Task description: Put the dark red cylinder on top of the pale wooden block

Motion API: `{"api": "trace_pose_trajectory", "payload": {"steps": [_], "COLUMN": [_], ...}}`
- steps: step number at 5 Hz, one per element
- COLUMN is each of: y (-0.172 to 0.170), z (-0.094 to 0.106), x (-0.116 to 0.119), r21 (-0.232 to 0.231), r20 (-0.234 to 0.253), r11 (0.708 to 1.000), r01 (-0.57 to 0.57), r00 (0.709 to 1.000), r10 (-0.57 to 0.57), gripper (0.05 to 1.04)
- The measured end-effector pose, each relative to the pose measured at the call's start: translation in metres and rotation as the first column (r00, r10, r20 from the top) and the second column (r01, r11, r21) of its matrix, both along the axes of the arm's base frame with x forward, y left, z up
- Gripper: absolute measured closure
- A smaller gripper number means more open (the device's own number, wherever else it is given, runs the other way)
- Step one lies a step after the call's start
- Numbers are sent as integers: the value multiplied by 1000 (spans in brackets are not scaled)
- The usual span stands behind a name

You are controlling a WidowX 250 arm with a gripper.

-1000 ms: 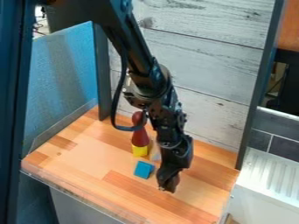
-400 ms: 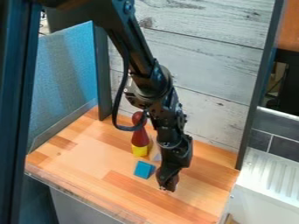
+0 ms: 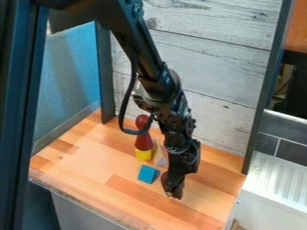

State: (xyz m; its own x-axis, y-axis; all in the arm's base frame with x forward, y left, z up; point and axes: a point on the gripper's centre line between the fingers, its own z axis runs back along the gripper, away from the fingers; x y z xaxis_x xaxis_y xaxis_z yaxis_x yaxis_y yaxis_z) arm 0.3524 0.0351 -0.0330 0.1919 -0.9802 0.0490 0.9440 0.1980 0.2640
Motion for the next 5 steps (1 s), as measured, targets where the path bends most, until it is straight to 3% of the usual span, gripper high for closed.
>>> {"api": "trace_pose_trajectory", "payload": {"steps": [1, 2, 3, 4, 5], "y": [-1, -11, -9, 5, 28], "z": [-1, 10, 44, 74, 102], "x": [-2, -7, -15, -24, -35], "r21": [-7, -68, -122, -131, -55], "r20": [-2, 12, 75, 102, 68], "r11": [1000, 998, 977, 892, 770], "r01": [-7, -13, -174, -432, -636], "r00": [1000, 1000, 980, 890, 767], "r10": [7, 14, 183, 445, 638], "gripper": [80, 83, 83, 83, 83]}}
